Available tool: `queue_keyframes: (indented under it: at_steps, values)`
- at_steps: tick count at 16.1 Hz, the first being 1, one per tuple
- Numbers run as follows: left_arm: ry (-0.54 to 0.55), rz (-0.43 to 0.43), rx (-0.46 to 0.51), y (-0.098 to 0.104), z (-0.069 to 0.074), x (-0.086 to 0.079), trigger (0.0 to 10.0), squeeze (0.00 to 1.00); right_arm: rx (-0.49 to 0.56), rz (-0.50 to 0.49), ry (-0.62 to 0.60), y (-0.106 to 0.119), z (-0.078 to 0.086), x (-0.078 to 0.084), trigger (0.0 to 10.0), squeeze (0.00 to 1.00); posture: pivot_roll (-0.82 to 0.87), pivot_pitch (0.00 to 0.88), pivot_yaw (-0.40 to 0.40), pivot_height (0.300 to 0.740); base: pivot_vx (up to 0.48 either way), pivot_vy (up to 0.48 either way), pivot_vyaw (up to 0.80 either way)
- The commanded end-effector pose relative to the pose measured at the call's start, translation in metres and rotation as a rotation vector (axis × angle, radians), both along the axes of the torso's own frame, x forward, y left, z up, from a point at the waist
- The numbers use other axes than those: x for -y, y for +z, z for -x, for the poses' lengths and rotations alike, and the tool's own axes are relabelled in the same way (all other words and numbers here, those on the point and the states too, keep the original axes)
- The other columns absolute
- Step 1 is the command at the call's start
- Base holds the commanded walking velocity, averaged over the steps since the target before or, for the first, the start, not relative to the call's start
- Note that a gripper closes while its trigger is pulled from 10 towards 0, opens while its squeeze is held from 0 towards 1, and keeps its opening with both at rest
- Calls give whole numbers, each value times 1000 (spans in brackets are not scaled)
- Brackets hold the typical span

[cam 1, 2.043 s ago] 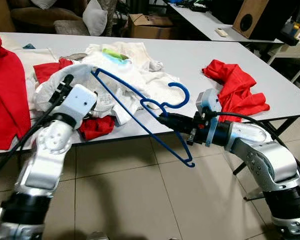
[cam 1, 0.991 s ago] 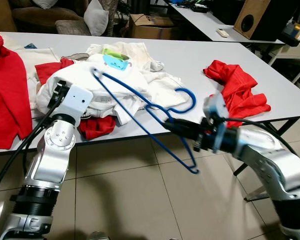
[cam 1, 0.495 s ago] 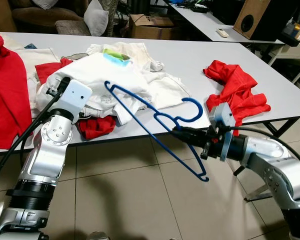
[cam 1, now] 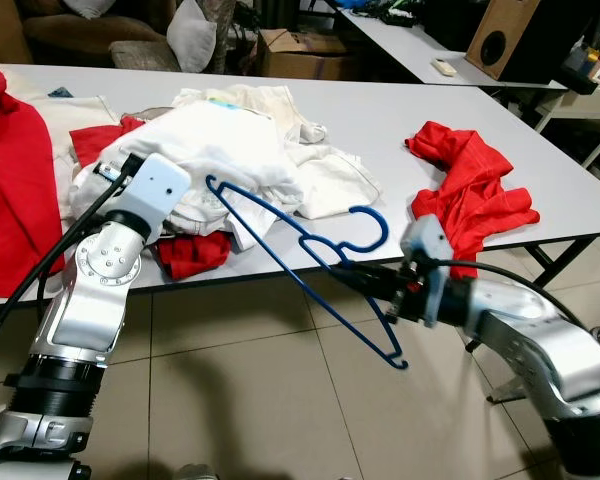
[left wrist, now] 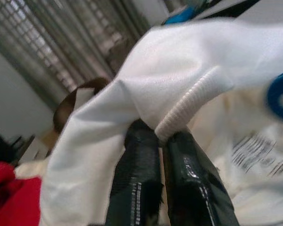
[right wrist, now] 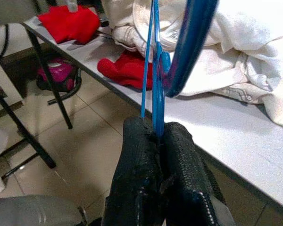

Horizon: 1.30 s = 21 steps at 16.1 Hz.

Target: Hang hanger

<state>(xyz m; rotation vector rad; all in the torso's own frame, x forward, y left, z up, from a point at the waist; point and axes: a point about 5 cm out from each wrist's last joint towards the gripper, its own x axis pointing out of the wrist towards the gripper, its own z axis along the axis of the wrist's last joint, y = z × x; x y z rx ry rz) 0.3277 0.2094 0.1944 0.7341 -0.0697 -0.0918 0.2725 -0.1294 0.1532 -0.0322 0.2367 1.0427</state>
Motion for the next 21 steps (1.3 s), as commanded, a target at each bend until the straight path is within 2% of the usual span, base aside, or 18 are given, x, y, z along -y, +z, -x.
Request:
queue_keyframes:
  at_steps: [1, 7, 10, 13, 15, 17, 20, 21]
  values:
    - [-61, 5, 13, 10, -1, 11, 0, 0, 8, 13, -30, -1, -6, 2, 10000, 0, -2, 0, -138, 740, 0, 0, 0]
    - [-134, -9, -8, 24, 0, 12, 0, 0, -18, 21, -70, -12, -25, -10, 10000, 0, 14, 0, -126, 740, 0, 0, 0]
    - [-204, 6, -6, 33, 4, 19, 0, 0, -27, -36, -66, -12, -31, -19, 10000, 0, 19, 0, -138, 740, 0, 0, 0]
    - [-273, 13, -57, 42, 10, 22, 0, 0, -32, -109, -112, -7, -42, -22, 10000, 0, 28, 0, -145, 740, 0, 0, 0]
    - [-301, 16, -105, 55, 15, 17, 0, 0, -112, -202, -199, -11, -60, -24, 10000, 0, 33, 0, -146, 740, 0, 0, 0]
    - [-310, 14, -140, 60, 16, 15, 0, 0, -152, -258, -220, -11, -68, -27, 10000, 0, 33, 0, -146, 740, 0, 0, 0]
    - [-267, -41, -241, 53, 20, -2, 0, 0, -269, -492, -254, 1, -75, -37, 10000, 0, 62, 0, -144, 740, 0, 0, 0]
    - [-282, -36, -276, 51, 22, -3, 0, 0, -369, -569, -278, -1, -76, -42, 10000, 0, 59, 0, -136, 740, 0, 0, 0]
